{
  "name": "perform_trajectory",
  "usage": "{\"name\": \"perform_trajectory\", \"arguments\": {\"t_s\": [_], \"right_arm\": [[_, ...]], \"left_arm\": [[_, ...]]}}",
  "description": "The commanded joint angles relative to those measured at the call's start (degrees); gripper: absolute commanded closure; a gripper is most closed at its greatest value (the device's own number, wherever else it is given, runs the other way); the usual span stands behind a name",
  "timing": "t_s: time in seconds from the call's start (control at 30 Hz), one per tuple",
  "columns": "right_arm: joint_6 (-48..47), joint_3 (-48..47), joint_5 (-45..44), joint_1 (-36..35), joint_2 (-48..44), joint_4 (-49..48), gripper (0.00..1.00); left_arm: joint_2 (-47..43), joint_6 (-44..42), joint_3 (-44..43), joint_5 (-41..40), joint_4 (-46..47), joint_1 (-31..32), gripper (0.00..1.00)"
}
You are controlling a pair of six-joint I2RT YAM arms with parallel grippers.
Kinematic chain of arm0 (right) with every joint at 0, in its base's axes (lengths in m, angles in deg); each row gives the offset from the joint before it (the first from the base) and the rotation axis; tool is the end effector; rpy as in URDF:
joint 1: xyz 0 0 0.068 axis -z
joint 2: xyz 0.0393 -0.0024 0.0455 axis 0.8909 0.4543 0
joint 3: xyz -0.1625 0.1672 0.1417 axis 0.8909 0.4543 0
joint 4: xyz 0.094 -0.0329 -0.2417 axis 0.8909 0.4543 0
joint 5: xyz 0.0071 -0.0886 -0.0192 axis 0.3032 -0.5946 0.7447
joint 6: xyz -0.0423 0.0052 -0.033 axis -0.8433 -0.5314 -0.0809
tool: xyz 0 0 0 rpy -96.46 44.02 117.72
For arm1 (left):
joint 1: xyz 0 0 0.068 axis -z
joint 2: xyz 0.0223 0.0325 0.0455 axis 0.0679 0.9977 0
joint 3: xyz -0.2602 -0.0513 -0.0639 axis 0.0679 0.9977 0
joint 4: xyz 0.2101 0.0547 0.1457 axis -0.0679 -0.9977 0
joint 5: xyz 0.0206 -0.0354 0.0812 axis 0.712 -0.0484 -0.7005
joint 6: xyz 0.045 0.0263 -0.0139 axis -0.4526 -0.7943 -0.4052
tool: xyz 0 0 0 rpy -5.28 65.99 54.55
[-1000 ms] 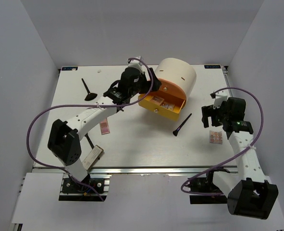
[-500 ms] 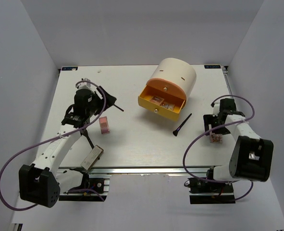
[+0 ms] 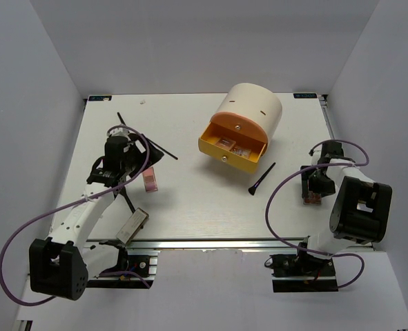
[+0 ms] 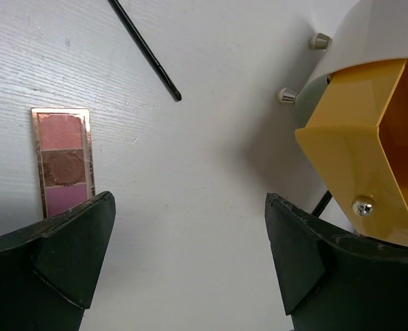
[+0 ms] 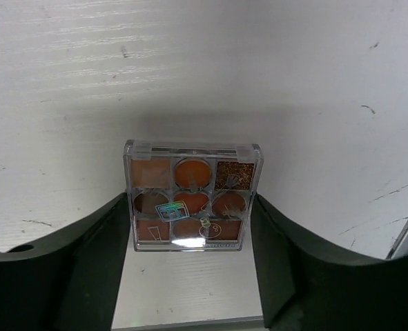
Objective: Organize the makeup
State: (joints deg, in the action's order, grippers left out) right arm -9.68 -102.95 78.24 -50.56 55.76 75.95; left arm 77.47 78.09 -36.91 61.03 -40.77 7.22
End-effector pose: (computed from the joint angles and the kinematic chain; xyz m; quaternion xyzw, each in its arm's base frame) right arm 0.2673 -0.0620 0.1627 -0.0050 0.9849 -0.0783 0.1544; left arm 0.2368 -0.0501 0.2624 -0.2035 0.8658 -0.2372 0.3907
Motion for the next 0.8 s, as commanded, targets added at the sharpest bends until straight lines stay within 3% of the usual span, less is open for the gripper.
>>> {"name": "perform_trajectory", "arguments": {"t_s": [0.0,0.17,0.23,0.4,0.5,0.77], "right_arm": [[-0.9,1.0,1.1,1.9,1.8,-1.0,0.45],[-2.8,0.4,4.3,2.2,-0.4,-2.3,0.87],[-3.9,-2.0,10.6,2.2,-2.5,-2.0,0.99],[-7.7,-8.0,27.4,0.7,-9.4,-2.7,1.00],[-7.6,-10.0,32.9,-2.6,-13.5,-5.7,1.00],[-2.5,-12.7,33.9,-20.9,-23.8,-16.2,1.00]], "left_arm": [[0.5,-2.1,-1.1,0.6,-0.8,-1.5,0.02],[2.3,-2.5,-1.7,0.4,-1.5,-2.8,0.02],[3.2,-2.4,-2.1,0.1,-2.3,-3.0,0.02],[4.5,-3.2,-2.0,-2.3,-4.2,-3.2,0.02],[4.6,-3.5,-1.4,-3.0,-5.0,-3.2,0.02],[1.8,-3.6,0.5,-4.5,-6.6,-3.2,0.02]]}}
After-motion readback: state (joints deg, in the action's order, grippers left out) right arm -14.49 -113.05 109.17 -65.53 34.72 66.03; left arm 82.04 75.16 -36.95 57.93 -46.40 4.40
